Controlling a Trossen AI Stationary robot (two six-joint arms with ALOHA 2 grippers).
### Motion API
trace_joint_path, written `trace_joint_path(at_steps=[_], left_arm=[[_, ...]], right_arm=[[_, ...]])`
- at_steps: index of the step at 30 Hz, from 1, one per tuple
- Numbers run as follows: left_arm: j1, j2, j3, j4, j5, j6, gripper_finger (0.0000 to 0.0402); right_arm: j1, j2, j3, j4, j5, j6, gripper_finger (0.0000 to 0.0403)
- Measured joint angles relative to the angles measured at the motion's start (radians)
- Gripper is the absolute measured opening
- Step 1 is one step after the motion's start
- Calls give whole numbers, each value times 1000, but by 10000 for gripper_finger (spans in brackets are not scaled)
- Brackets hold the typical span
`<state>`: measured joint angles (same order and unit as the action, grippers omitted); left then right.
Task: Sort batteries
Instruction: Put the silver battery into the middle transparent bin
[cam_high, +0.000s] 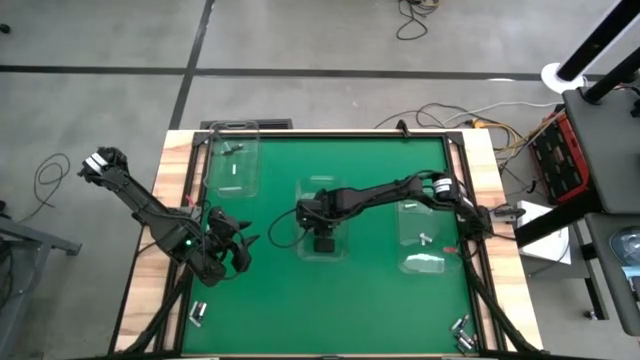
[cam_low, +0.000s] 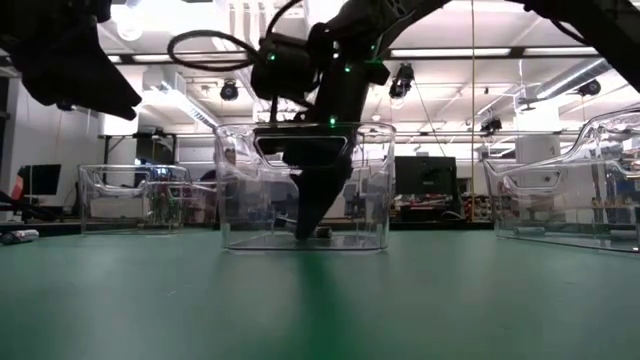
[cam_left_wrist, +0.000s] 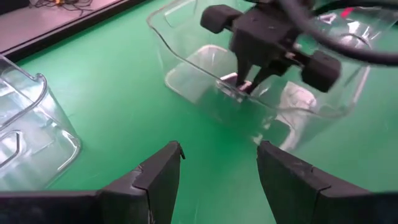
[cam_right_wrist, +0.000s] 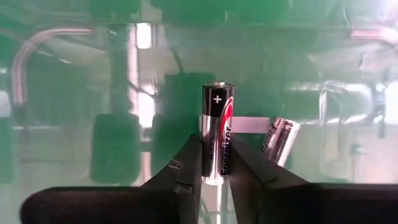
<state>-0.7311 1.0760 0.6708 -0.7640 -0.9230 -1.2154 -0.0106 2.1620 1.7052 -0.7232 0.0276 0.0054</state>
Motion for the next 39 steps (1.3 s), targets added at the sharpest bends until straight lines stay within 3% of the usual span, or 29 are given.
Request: trace_joint_path(at_steps=[9,16,20,23,28,33,39], left_arm=[[1,2,-7,-108,149,-152,207],[15,2,-92,-157,296,-337,229],[62,4,-145,-189,359,-453,230],[140,11,-159,-184,342,-489,224],[331,41,-153,-188,346,-491,208],[512,117,-127,-191,530,-399,188],[533,222,-44,-311,655,-422,169]], right_arm=[[1,-8,-2,-5,3,1,151],[40,-140,11,0,29,-26,195],[99,-255,9,5,163,-57,202],[152,-343,9,17,247,-71,201],[228,-439,-1,33,273,-53,197],[296,-492,-43,27,371,-39,194],[341,-505,-98,15,448,-21,196]])
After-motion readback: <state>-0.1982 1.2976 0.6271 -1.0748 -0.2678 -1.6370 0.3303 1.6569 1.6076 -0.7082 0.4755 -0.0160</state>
